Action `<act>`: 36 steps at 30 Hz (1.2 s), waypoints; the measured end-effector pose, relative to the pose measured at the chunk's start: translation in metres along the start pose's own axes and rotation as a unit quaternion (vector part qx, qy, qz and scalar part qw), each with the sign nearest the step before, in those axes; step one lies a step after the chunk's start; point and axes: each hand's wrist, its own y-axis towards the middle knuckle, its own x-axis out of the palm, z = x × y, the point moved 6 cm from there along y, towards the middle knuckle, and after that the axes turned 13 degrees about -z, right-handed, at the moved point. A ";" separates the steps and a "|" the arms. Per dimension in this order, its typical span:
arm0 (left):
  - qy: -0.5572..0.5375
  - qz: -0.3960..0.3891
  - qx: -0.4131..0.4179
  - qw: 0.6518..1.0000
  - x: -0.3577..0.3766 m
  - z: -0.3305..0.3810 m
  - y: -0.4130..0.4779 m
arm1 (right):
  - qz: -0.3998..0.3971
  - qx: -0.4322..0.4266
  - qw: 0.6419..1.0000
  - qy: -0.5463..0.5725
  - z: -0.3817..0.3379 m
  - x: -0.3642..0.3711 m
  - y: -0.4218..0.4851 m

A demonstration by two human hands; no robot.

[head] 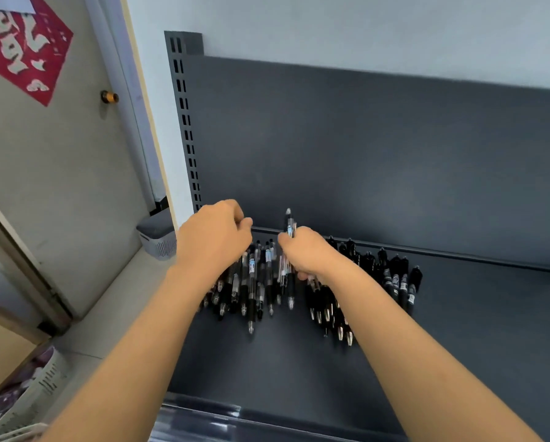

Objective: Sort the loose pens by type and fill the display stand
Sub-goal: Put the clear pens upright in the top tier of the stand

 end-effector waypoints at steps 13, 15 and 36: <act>-0.349 -0.237 0.341 0.840 -0.027 0.289 -0.037 | 0.213 -0.247 0.791 0.518 0.050 -0.150 -0.208; -0.326 -0.305 0.361 0.819 -0.007 0.333 -0.062 | 0.255 -0.252 0.768 0.530 0.078 -0.176 -0.244; 0.109 -0.082 0.615 0.776 0.139 0.625 -0.148 | 0.205 -0.163 0.739 0.621 0.363 -0.365 -0.399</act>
